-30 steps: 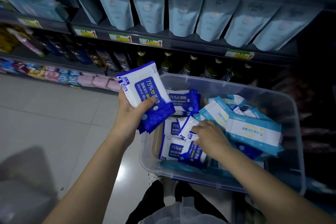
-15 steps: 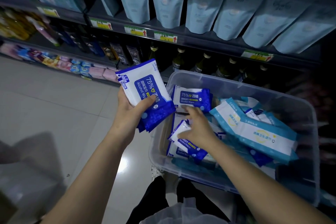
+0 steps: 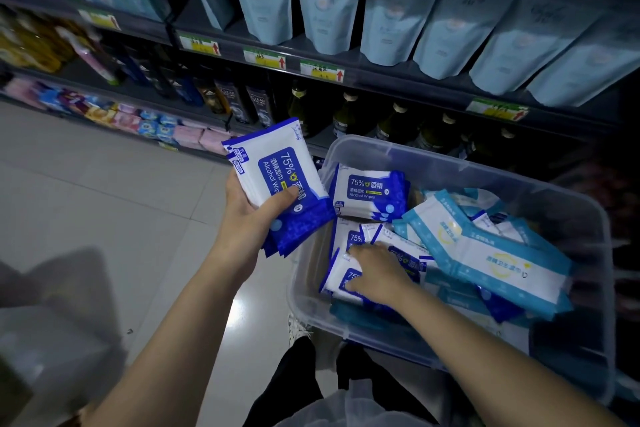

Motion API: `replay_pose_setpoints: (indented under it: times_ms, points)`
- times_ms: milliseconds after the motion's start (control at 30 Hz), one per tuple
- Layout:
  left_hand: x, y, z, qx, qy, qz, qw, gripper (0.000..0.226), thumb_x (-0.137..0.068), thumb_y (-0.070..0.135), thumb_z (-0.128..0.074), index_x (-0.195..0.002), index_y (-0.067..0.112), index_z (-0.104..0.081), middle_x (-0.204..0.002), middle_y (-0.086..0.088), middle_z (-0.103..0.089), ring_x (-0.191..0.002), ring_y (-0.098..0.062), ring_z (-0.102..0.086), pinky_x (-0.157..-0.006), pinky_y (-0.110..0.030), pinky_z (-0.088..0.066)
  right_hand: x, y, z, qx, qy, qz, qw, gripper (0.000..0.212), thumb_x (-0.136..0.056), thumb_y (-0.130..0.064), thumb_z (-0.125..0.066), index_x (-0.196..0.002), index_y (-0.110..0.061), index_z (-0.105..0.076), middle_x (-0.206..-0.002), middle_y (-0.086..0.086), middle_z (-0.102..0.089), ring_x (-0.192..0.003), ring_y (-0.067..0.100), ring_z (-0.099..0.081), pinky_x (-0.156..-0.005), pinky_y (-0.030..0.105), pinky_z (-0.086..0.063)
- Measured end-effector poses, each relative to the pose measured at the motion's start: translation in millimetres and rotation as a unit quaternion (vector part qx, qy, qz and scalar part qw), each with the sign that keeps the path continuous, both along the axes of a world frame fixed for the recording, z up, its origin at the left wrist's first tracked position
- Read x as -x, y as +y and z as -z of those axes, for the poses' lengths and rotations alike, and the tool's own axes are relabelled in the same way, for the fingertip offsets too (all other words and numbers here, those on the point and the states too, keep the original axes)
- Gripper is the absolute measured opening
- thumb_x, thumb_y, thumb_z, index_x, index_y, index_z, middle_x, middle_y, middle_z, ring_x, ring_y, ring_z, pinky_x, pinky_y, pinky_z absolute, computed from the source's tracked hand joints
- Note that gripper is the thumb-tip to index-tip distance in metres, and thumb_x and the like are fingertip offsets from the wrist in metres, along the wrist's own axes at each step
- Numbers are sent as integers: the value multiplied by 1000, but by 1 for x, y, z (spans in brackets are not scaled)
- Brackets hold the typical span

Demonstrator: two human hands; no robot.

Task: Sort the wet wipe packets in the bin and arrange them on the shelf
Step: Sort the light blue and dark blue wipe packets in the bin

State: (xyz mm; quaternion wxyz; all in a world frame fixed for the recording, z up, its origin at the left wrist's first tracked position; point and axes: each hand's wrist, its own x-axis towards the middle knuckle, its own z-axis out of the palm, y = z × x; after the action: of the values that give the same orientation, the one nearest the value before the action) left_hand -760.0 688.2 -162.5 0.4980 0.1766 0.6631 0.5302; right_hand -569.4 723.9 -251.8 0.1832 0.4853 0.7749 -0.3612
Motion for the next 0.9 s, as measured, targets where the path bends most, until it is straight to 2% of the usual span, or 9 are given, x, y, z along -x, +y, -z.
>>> replay_pose_setpoints:
  times_ms: [100, 167, 233, 300, 433, 600, 667, 800, 900]
  points:
    - [0, 4, -2, -5, -7, 1, 1000, 63, -78, 14, -71, -129, 25, -37, -107, 8, -63, -89, -10, -68, -62, -22, -55, -21, 16, -18, 72, 135, 203, 967, 32, -82, -17, -70, -112, -14, -58, -105, 0, -61, -98, 15, -56, -83, 30, -45]
    - [-2, 7, -3, -11, -11, 7, 1000, 65, -76, 16, -72, -130, 25, -37, -109, 6, -64, -91, -11, -68, -63, -24, -56, -41, 26, -29, 135, 240, 350, 895, 29, -82, -8, -68, -110, -9, -59, -105, 7, -68, -89, 19, -64, -81, 36, -53]
    - [-6, 12, -4, -16, -13, 21, 1000, 68, -74, 17, -73, -131, 24, -36, -111, 4, -63, -95, -13, -67, -66, -26, -57, -61, 34, -40, 183, 328, 453, 808, 42, -76, -13, -73, -115, -3, -59, -103, 13, -71, -83, 23, -69, -73, 36, -57]
    - [-13, 16, -4, -19, -13, 39, 999, 67, -75, 16, -73, -130, 25, -35, -111, 3, -63, -93, -13, -68, -65, -25, -57, -75, 37, -49, 207, 385, 509, 741, 57, -64, -26, -78, -114, -3, -60, -94, 10, -73, -78, 21, -71, -64, 32, -58]
    - [-31, 26, -3, -24, -22, 78, 996, 67, -75, 13, -73, -128, 27, -35, -109, 4, -63, -87, -8, -69, -62, -23, -56, -86, 43, -69, 264, 452, 546, 654, 44, -73, -17, -63, -116, -8, -59, -95, 8, -73, -79, 20, -71, -65, 36, -59]
    - [-47, 33, -5, -24, -13, 150, 988, 64, -77, 19, -71, -126, 30, -33, -112, 6, -60, -90, -8, -68, -62, -20, -56, -78, 48, -93, 270, 509, 533, 619, 60, -64, -26, -72, -120, -11, -58, -99, 6, -72, -84, 20, -70, -67, 38, -58]
    - [-53, 32, -6, -25, -26, 177, 984, 63, -73, 25, -69, -125, 30, -33, -114, 4, -60, -94, -12, -67, -65, -23, -57, -69, 52, -101, 259, 529, 521, 617, 50, -71, -22, -67, -119, -12, -58, -100, 7, -72, -85, 20, -70, -67, 37, -57]
    - [-64, 29, -6, -30, -45, 212, 976, 69, -69, 34, -62, -130, 28, -30, -115, 5, -58, -95, -9, -65, -64, -22, -56, -42, 55, -114, 205, 497, 508, 674, 29, -83, -15, -63, -112, -16, -59, -101, 8, -71, -87, 23, -69, -72, 39, -57]
    - [-69, 27, -5, -29, -50, 209, 976, 69, -72, 41, -54, -134, 25, -29, -118, 3, -57, -98, -9, -65, -70, -23, -57, -25, 49, -114, 220, 469, 510, 687, 28, -86, -20, -63, -113, -20, -57, -102, 6, -70, -91, 24, -68, -83, 47, -55]
